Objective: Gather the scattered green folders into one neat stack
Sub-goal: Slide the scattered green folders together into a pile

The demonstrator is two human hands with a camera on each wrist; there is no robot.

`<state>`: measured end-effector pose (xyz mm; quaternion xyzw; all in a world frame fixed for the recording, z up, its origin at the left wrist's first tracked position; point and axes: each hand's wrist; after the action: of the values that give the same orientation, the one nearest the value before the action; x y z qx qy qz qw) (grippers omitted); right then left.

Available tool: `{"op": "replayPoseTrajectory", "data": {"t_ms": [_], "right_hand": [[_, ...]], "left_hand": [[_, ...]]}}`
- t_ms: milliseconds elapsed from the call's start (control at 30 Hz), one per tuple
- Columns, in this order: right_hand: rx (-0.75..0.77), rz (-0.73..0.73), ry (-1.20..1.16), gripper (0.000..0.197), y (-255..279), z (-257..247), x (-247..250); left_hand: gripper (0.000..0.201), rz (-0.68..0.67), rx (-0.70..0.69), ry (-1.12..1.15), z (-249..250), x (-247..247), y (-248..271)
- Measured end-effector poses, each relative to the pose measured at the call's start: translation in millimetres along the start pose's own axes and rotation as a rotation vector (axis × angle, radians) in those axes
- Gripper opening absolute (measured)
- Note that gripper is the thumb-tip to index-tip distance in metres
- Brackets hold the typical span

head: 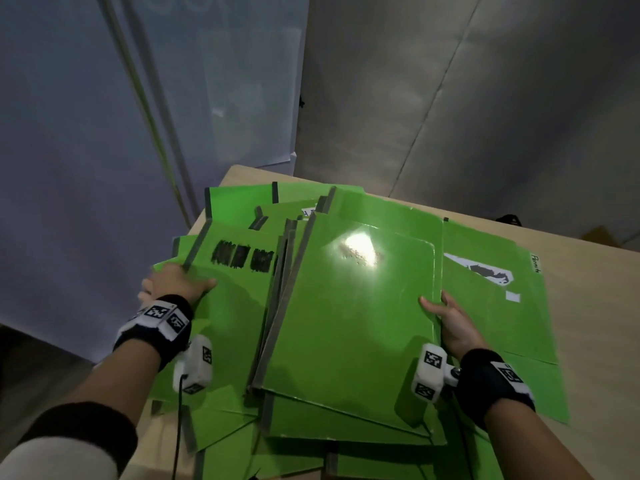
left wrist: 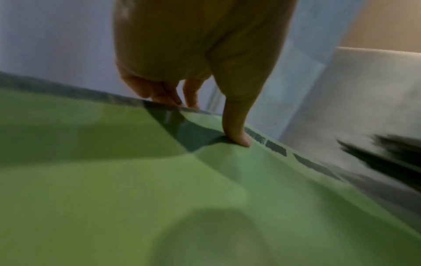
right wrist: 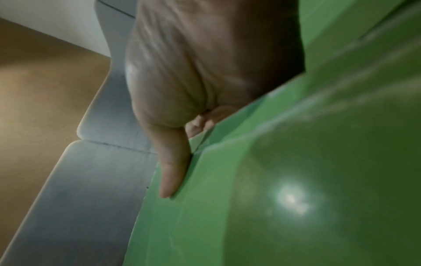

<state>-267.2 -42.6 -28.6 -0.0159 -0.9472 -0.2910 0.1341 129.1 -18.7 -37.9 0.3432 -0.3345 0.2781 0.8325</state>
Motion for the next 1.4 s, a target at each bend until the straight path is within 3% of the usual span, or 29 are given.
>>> {"op": "replayPoseTrajectory", "data": {"t_ms": [200,300,367,433,533,600,667,733,767,866,900,933,1000,1066,1166,1233,1333,1400], "right_hand": [[-0.043,0.028,0.043,0.071,-8.1,-5.7,-25.6],[-0.043,0.08,0.187,0.054,-9.1,-1.9,-41.1],[-0.047,0.044,0.242,0.056,-10.8,-0.2,-50.9],[-0.015,0.009,0.264,0.049,-9.0,-3.1,-60.0],[0.021,-0.056,0.268,0.049,-3.4,-8.5,-65.1],[0.036,-0.068,0.285,0.054,0.9,-10.6,-58.5],[0.008,0.0,0.373,0.055,-1.3,-9.9,-41.2],[-0.054,0.161,0.527,0.052,-6.4,-1.6,-14.1],[-0.129,0.254,0.612,0.056,-9.3,5.3,0.5],[-0.34,0.355,0.773,0.102,-14.4,28.7,29.0],[-0.353,0.367,0.79,0.1,-12.8,30.1,31.4],[-0.351,0.383,0.778,0.093,-14.2,30.8,32.5],[-0.299,0.375,0.683,0.087,-12.1,24.2,33.1],[-0.238,0.35,0.642,0.085,-19.3,20.6,32.2],[-0.124,0.208,0.738,0.081,-24.3,11.1,21.2],[-0.115,0.222,0.77,0.079,-28.2,14.1,26.8],[-0.275,0.407,0.689,0.073,-26.6,31.3,47.3],[-0.385,0.482,0.641,0.089,-25.1,43.1,57.6]], "left_hand": [[0.024,-0.167,-0.112,0.209,23.5,-36.1,23.9],[0.042,-0.262,-0.109,0.344,27.6,-40.5,35.3],[0.062,-0.404,-0.084,0.419,29.2,-40.2,42.9],[0.067,-0.514,-0.066,0.417,28.5,-42.7,45.8],[0.064,-0.489,-0.071,0.42,27.1,-44.6,47.5],[0.078,-0.384,-0.1,0.265,24.4,-44.1,46.5],[0.082,-0.346,-0.148,0.186,21.8,-40.8,44.3],[0.08,-0.345,-0.16,0.162,20.5,-38.5,41.6],[0.083,-0.345,-0.16,0.141,21.3,-36.5,41.1],[0.096,-0.403,-0.145,0.212,25.9,-31.4,34.0],[0.1,-0.45,-0.13,0.267,29.0,-28.6,33.4],[0.097,-0.495,-0.113,0.324,31.1,-26.2,33.1],[0.068,-0.594,-0.105,0.431,36.0,-22.9,39.2],[0.052,-0.642,-0.097,0.511,37.1,-26.4,40.0],[0.054,-0.679,-0.084,0.613,43.0,-30.0,47.7],[0.063,-0.682,-0.058,0.635,44.9,-33.0,50.0],[0.061,-0.69,-0.024,0.657,42.8,-35.5,53.2],[0.055,-0.702,-0.008,0.682,40.6,-38.4,52.6]]}}
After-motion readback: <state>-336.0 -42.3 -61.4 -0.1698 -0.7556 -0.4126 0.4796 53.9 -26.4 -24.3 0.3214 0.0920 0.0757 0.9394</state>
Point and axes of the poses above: each hand's wrist, its own y-axis away from the middle knuckle, its own x-axis out of the back of the hand, z = x × y, and after that the axes turned 9 degrees about y, right-handed
